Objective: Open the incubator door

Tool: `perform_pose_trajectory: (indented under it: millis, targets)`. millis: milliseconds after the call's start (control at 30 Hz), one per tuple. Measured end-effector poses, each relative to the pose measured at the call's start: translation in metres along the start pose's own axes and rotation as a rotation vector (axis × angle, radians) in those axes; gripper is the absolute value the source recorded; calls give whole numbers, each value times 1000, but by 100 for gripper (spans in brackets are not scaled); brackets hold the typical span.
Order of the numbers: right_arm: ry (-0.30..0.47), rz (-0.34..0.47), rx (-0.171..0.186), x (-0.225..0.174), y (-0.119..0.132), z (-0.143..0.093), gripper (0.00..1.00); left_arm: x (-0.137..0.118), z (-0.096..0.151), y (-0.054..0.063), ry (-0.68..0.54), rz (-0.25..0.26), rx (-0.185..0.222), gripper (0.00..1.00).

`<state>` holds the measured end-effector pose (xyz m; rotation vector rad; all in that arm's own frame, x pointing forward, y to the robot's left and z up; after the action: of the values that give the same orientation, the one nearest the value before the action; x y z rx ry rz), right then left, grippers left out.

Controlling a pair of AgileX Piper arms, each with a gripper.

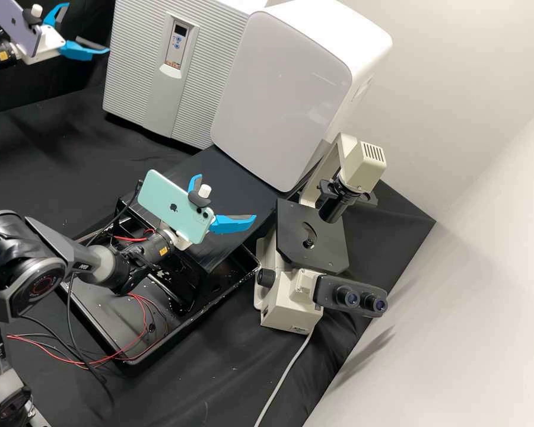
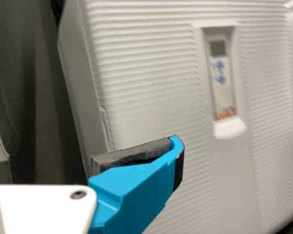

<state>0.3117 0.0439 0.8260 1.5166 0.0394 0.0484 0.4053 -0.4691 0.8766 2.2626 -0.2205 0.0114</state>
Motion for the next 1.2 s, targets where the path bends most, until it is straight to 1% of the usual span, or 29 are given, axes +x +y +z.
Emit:
perform_pose_trajectory:
  millis: [100, 133, 200, 267, 367, 400, 500, 533, 567, 667, 700, 767, 867, 933, 1033, 1200]
  targets:
    - [0, 0, 0, 0, 0, 0, 100, 15, -3, 1, 8, -1, 4, 100]
    - [0, 0, 0, 0, 0, 0, 100, 23, -4, 3, 5, 9, 1, 100]
    - [0, 0, 0, 0, 0, 0, 100, 32, -5, 4, -6, 12, -2, 100]
    - [0, 0, 0, 0, 0, 0, 100, 42, -6, 2, -7, 2, -20, 100]
    - [0, 0, 0, 0, 0, 0, 100, 56, -4, 1, -35, 2, -52, 100]
    - [0, 0, 0, 0, 0, 0, 100, 61, -2, 1, -48, 0, -65, 100]
    - [0, 0, 0, 0, 0, 0, 100, 71, 9, -5, -97, -29, -107, 100]
    - [0, 0, 0, 0, 0, 0, 100, 73, 11, -7, -108, -39, -114, 100]
    - [0, 0, 0, 0, 0, 0, 100, 75, 19, -8, -141, -47, -124, 100]
    - [0, 0, 0, 0, 0, 0, 100, 78, 31, -14, -186, -67, -135, 100]
    - [0, 0, 0, 0, 0, 0, 100, 79, 33, -15, -184, -65, -155, 100]
    - [0, 0, 0, 0, 0, 0, 100, 79, 32, -15, -181, -66, -181, 100]
    - [0, 0, 0, 0, 0, 0, 100, 79, 32, -15, -181, -66, -207, 100]
    - [0, 0, 0, 0, 0, 0, 100, 79, 32, -14, -182, -63, -232, 100]
    - [0, 0, 0, 0, 0, 0, 100, 79, 32, -14, -181, -62, -246, 100]
    - [0, 0, 0, 0, 0, 0, 100, 74, 33, -20, -187, -66, -259, 100]
